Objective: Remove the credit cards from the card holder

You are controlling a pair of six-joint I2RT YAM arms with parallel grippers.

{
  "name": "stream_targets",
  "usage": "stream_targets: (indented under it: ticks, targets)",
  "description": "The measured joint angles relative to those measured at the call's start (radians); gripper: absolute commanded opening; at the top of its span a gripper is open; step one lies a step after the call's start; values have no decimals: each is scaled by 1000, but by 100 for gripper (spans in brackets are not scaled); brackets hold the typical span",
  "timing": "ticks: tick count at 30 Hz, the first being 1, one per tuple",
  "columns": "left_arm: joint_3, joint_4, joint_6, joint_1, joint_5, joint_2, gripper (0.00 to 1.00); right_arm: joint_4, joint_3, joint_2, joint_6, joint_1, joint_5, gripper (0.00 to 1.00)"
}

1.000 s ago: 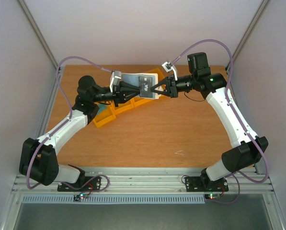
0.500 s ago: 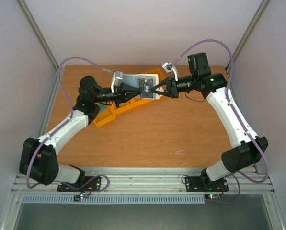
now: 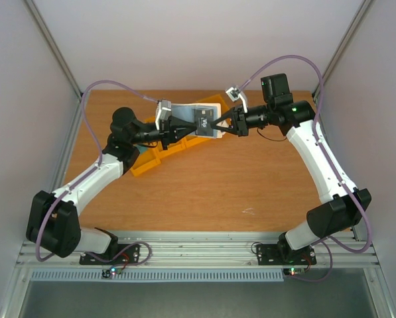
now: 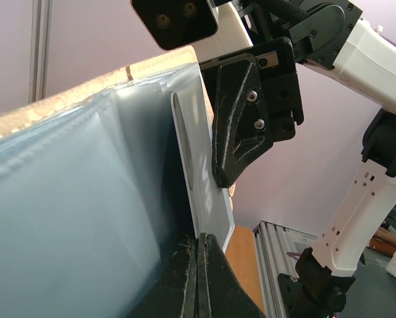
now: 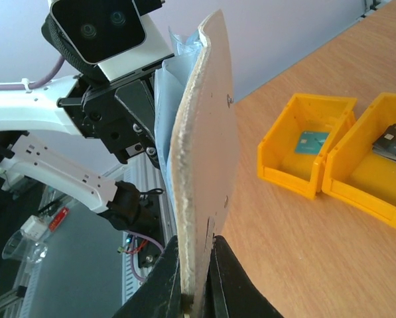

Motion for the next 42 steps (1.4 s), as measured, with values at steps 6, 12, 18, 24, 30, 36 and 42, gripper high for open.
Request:
stream_targets:
  ticks: [6,12,18,24,30,36,42]
  targets:
    - [-10,6,0,-1,6,-8,0,-8,-2,0,2,0,-10,4]
    - [-10,14,-5,-2,14,-8,0,-5,-2,2,8,7,-14,11]
    - [-11,13,-9,22,15,-8,0,1,-2,2,10,-6,-15,14]
    - [-14,12,-10,24,16,-8,0,-2,-2,2,6,-8,-8,1]
    - [-23,-11,-4,50,-13,-17,0,4,-3,2,42,-56,20,1]
    - [-60,-55,20,71,-101,-34,0,5,-41,0,121,-157,72,1]
    - [-71,-84,34,71,-182,-51,0,-59,-68,23,150,-153,98,1]
